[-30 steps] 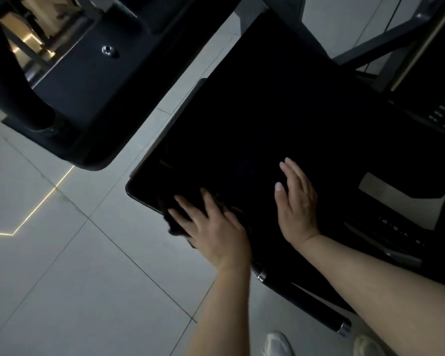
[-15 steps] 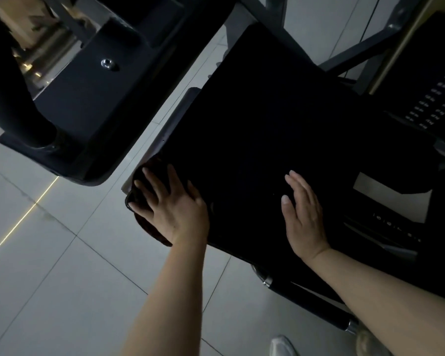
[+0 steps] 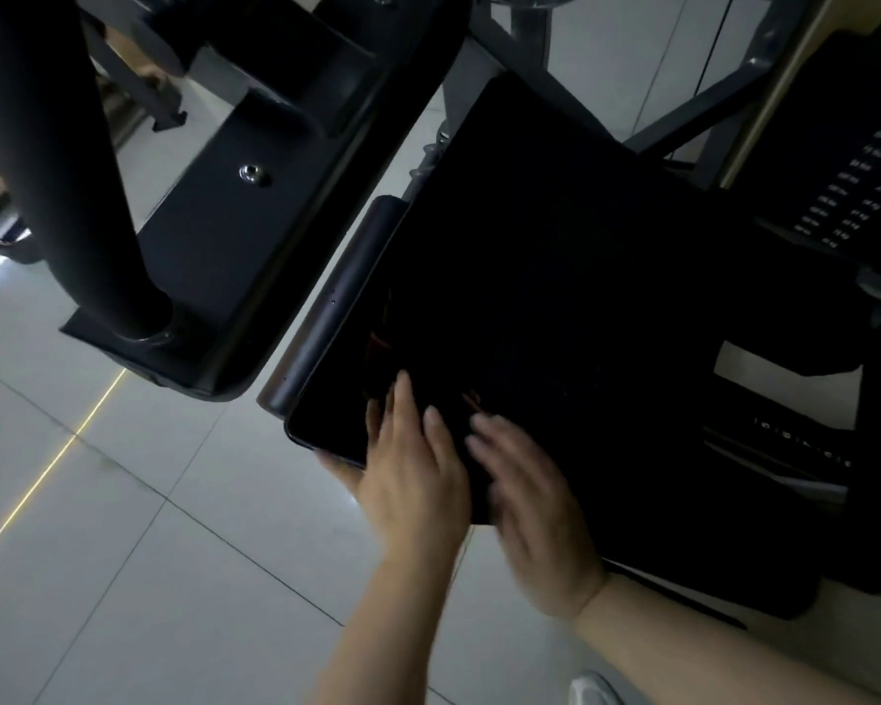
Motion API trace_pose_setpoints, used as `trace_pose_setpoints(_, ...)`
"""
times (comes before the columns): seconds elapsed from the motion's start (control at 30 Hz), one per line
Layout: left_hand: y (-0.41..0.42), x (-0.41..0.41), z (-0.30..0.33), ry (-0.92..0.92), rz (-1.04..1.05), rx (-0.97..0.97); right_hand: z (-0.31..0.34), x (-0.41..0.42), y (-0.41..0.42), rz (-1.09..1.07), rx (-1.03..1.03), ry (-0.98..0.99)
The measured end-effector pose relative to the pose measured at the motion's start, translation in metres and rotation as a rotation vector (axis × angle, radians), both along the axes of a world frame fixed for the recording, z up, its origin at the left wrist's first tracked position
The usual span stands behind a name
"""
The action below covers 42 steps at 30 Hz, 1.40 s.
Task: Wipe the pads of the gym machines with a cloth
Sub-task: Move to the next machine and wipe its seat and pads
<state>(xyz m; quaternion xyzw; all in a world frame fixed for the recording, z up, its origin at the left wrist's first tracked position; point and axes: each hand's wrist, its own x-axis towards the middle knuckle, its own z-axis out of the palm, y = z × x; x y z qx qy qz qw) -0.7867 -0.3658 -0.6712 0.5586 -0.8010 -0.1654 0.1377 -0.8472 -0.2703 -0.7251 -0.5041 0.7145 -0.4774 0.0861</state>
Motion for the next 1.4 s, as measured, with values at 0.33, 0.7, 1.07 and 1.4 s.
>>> trace_pose_setpoints(0.33, -0.083, 0.001, -0.017, 0.098, -0.566, -0.097, -0.016, 0.044, -0.063, -0.124, 0.463, 0.549)
trace_pose_setpoints(0.7, -0.082, 0.003, -0.017, 0.106, -0.461, -0.12, -0.041, 0.016, 0.0, -0.14, 0.479, 0.617)
trace_pose_setpoints(1.07, -0.076, -0.005, -0.029, -0.295, -0.648, -0.322, -0.071, -0.022, 0.131, -0.324, 0.659, 0.331)
trace_pose_setpoints(1.4, -0.08, -0.008, -0.028, -0.256, -0.651, -0.268, 0.002, 0.026, -0.074, -0.507, 0.556, 0.071)
